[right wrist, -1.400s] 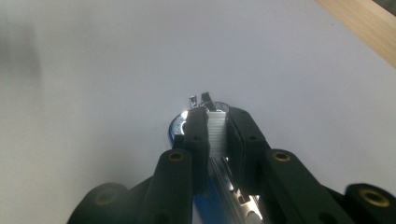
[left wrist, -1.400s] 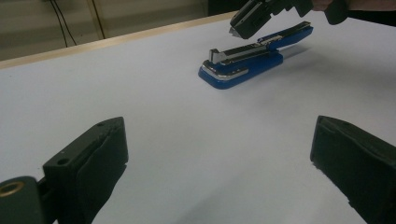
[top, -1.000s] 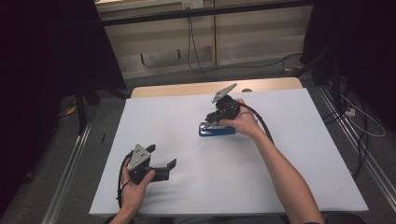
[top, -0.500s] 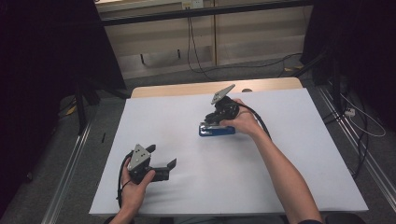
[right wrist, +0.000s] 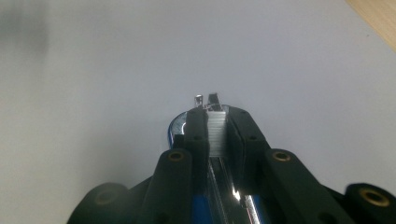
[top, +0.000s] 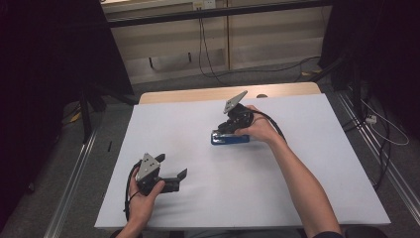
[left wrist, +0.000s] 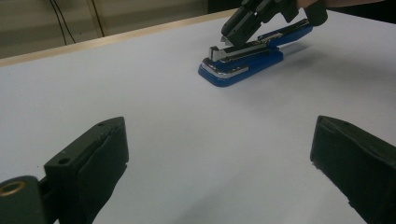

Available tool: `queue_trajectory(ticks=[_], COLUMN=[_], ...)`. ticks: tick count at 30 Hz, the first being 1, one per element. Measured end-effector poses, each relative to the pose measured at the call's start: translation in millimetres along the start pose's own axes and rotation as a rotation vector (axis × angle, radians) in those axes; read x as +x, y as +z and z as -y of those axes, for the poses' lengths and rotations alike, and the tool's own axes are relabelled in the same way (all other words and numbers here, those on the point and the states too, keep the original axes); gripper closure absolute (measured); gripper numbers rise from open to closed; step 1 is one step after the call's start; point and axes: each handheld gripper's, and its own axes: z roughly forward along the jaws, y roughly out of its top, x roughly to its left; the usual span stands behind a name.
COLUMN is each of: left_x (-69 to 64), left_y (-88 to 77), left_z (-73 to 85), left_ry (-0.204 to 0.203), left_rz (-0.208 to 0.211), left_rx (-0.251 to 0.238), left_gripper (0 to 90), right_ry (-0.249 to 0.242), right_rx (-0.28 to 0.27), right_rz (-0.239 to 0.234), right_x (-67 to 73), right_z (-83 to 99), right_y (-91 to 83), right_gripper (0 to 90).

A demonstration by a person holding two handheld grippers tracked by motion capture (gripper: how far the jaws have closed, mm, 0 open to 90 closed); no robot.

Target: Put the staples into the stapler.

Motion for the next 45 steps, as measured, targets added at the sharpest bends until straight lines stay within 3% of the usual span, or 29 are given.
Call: queue_trajectory(ticks=[15, 45], left_x=[0.3, 0.3], left_y=[-0.4, -0.3], left_z=[0.0, 0.0], left_ry=[0.002, 0.0], left_rz=[0.0, 0.004], left_rx=[0.002, 0.002], left_gripper=[4.5, 4.5], right_ry=[-0.007, -0.083], right_rx=[0.015, 0.047], right_rz=[-0.009, -0.018], right_x=[-2.8, 0.4], right_z=[2.4, -8.0], right_y=[4.1, 6.5], right_gripper=[79.4, 79.4])
